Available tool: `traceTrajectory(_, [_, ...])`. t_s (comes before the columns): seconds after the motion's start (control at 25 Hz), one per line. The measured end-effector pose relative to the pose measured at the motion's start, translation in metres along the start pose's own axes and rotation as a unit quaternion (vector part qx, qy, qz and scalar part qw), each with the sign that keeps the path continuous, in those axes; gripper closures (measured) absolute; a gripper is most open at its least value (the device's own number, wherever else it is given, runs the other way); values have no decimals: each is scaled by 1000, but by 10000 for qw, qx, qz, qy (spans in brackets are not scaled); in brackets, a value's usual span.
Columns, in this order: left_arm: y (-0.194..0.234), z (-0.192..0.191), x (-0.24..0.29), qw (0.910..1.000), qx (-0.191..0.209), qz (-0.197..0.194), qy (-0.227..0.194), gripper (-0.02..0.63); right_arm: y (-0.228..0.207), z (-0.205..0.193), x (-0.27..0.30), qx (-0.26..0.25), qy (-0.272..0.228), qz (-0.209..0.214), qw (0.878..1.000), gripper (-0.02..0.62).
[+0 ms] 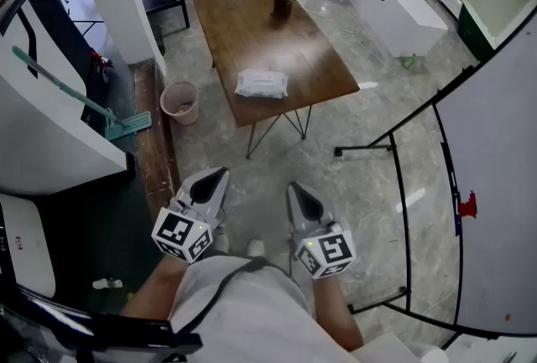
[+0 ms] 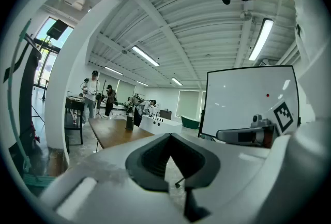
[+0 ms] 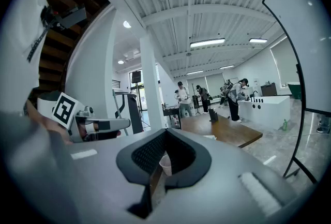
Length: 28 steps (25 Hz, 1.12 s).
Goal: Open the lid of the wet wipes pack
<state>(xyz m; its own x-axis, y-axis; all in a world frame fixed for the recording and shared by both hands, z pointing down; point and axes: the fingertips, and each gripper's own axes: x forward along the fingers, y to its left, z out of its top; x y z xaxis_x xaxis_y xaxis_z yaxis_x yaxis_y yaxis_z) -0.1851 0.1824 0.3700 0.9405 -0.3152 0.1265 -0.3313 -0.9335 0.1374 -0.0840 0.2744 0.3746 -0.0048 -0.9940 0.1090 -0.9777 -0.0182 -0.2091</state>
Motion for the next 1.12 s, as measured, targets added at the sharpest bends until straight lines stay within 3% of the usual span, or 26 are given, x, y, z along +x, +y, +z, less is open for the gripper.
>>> traceTrajectory(0.28, [-11, -1, 12, 10000, 22, 5, 32, 601, -11, 2, -6, 226, -72, 229, 9995, 586])
traceTrajectory(1.12, [-41, -15, 32, 9996, 5, 243, 122, 601, -55, -13, -31, 325, 53, 280, 9991, 586])
